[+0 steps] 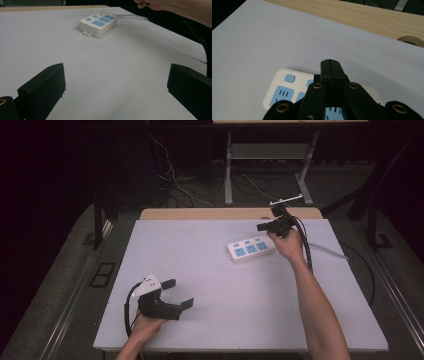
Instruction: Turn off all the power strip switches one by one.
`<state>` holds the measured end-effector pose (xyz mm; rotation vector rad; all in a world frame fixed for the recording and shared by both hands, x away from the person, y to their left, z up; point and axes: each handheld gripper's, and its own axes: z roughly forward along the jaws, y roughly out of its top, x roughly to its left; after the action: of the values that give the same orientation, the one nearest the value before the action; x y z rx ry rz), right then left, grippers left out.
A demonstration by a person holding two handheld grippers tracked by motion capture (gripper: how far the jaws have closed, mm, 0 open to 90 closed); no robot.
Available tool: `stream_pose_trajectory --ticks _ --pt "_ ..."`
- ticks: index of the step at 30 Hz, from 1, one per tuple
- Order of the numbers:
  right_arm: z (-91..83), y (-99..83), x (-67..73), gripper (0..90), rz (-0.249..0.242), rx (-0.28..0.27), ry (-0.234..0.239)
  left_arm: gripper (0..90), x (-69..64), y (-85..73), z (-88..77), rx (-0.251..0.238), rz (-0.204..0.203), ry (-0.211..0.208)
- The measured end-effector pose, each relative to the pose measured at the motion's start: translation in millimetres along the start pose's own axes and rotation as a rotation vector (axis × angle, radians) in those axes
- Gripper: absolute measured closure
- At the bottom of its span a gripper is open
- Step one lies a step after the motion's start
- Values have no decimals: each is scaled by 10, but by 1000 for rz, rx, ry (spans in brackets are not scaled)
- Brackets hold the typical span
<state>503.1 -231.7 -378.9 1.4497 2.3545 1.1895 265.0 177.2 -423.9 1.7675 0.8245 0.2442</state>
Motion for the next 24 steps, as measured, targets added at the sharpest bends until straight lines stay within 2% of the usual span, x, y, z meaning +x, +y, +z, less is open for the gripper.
stream_pose_trajectory --ticks 10,24 --pt "70 -55 -138 900 32 18 -4 1 6 -1 3 1 -2 1" --pt "196 -121 -193 900 49 51 -2 1 12 1 -7 -1 -1 -1"
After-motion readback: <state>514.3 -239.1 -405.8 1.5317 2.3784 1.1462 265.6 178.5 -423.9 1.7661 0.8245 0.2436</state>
